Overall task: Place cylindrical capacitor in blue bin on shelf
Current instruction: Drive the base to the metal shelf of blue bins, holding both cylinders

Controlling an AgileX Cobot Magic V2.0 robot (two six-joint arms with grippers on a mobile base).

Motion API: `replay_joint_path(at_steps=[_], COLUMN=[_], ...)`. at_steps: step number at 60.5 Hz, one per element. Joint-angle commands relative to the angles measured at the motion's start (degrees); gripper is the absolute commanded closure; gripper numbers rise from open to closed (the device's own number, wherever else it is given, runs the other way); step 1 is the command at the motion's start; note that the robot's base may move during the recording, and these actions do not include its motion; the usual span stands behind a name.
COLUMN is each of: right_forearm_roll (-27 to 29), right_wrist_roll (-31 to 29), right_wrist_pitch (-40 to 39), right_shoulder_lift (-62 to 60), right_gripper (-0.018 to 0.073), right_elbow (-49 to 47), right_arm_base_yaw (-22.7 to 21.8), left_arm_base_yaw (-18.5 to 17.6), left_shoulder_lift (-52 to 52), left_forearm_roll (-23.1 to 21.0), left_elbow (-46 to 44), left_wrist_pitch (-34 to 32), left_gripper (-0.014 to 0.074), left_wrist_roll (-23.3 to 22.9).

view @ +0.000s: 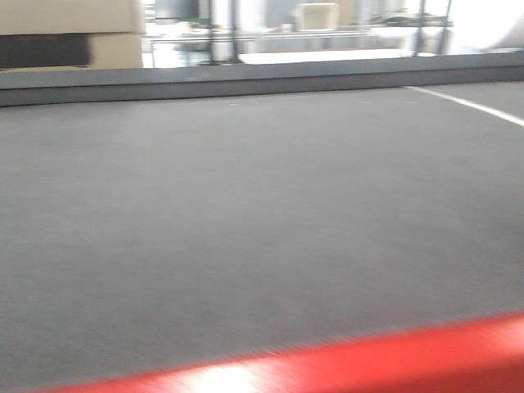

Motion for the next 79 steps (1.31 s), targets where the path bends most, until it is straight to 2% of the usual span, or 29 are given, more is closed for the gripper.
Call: replay_joint_path(at_steps=[1, 79], right_forearm_roll=[-0.5, -0.5], right_wrist_roll=[-0.2, -0.2], right_wrist_pitch=[-1.6, -1.6], right_shoulder_lift=[-0.1, -0.1], right_gripper=[0.0721, 0.0721], right_elbow=[-0.5, -0.5], right_arm_base_yaw=[0.1, 0.1], left_arm_base_yaw=[-0.4, -0.4], left_shoulder_lift=[-0.2, -0.2], left_forearm_roll=[-0.1, -0.1], left_elbow=[0.0, 0.0], left_wrist_pitch=[-1.4, -1.4], left_gripper=[0.0707, 0.0707], left_wrist_roll=[0.0, 0.0])
